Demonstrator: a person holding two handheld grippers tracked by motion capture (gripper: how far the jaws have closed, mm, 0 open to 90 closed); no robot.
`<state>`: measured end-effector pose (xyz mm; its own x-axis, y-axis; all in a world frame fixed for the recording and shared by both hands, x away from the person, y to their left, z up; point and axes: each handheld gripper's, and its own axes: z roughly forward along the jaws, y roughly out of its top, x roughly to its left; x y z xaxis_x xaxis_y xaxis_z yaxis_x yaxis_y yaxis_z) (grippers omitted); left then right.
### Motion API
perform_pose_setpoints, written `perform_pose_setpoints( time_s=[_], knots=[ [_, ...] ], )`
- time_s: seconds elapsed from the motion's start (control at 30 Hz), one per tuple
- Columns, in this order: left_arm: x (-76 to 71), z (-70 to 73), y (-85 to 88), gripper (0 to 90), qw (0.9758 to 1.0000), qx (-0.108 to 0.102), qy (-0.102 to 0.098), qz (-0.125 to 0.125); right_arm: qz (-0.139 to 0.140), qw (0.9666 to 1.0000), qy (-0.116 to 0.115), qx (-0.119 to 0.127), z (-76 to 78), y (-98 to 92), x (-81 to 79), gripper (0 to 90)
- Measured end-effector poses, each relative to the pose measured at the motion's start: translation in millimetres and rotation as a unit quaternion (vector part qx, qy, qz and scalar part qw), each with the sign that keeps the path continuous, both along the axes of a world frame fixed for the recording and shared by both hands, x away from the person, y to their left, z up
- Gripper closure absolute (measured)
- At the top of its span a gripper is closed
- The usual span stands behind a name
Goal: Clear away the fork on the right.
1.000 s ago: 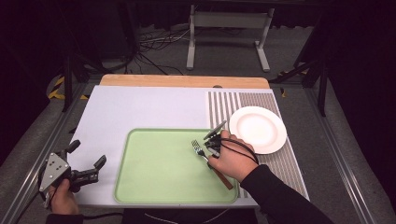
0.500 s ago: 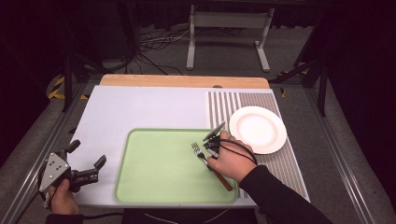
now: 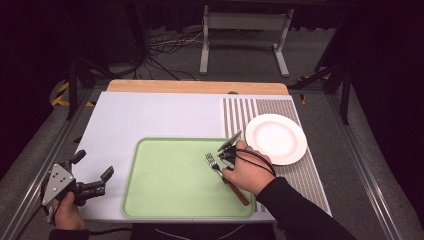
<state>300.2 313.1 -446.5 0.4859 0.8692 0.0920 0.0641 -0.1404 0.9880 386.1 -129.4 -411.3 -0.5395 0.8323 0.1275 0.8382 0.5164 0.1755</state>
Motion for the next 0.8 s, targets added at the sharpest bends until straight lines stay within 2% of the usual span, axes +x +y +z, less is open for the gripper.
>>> perform_pose_setpoints(
  time_s=[0.07,0.1,0.13,0.3,0.33,0.43,0.5,0.53,0.57,0.6,0.63,0.67,0.73,0.8],
  knots=[
    [0.2,-0.3,-0.4,0.0,1.0000,-0.002,0.000,0.001,0.001,1.0000,0.001,0.000,0.1,-0.1,0.1,76.1],
    [0.3,-0.3,-0.5,0.0,1.0000,-0.002,0.001,0.000,0.003,1.0000,0.001,0.003,1.3,-0.2,0.6,71.3],
    [0.2,-0.5,-0.9,0.0,1.0000,-0.004,0.002,0.000,0.003,1.0000,0.001,0.003,1.3,-0.2,0.6,71.3],
    [0.2,-0.6,-0.8,0.0,1.0000,-0.004,0.003,0.000,0.012,0.9997,-0.018,0.008,8.0,-0.6,2.3,65.8],
    [0.3,-0.6,-0.7,0.0,1.0000,-0.004,0.003,-0.001,0.014,0.9996,-0.021,0.013,8.3,-0.7,2.6,63.2],
    [0.3,-0.5,-0.3,0.0,1.0000,-0.003,0.000,0.000,0.035,0.9978,-0.049,0.028,7.6,0.5,2.9,45.5],
    [-0.3,0.0,0.0,0.0,1.0000,-0.003,0.000,0.001,0.051,0.9940,-0.074,0.062,6.9,2.6,3.3,32.1],
    [-0.4,0.1,-0.1,0.0,1.0000,-0.003,-0.001,0.001,0.067,0.9909,-0.088,0.076,7.1,3.3,3.5,29.9],
    [-0.4,0.2,0.0,0.0,1.0000,-0.003,0.000,0.000,0.081,0.9886,-0.097,0.082,7.5,3.4,3.9,28.3],
    [-0.4,0.2,0.0,0.0,1.0000,-0.003,0.000,0.000,0.081,0.9886,-0.097,0.082,7.5,3.4,3.9,28.3],
    [-0.5,0.4,-0.1,0.0,1.0000,-0.002,0.000,-0.001,0.093,0.9856,-0.109,0.089,7.8,3.8,4.5,25.2],
    [-0.4,0.4,-0.2,0.0,1.0000,-0.002,-0.001,-0.001,0.113,0.9806,-0.131,0.093,8.2,3.9,5.6,22.7],
    [0.0,0.1,-0.1,0.0,1.0000,-0.002,-0.001,0.000,0.132,0.9751,-0.151,0.095,9.5,3.7,6.6,22.6],
    [0.2,0.0,0.1,0.0,1.0000,-0.001,-0.001,-0.001,0.141,0.9709,-0.161,0.108,10.0,3.4,7.5,22.1]
  ],
)
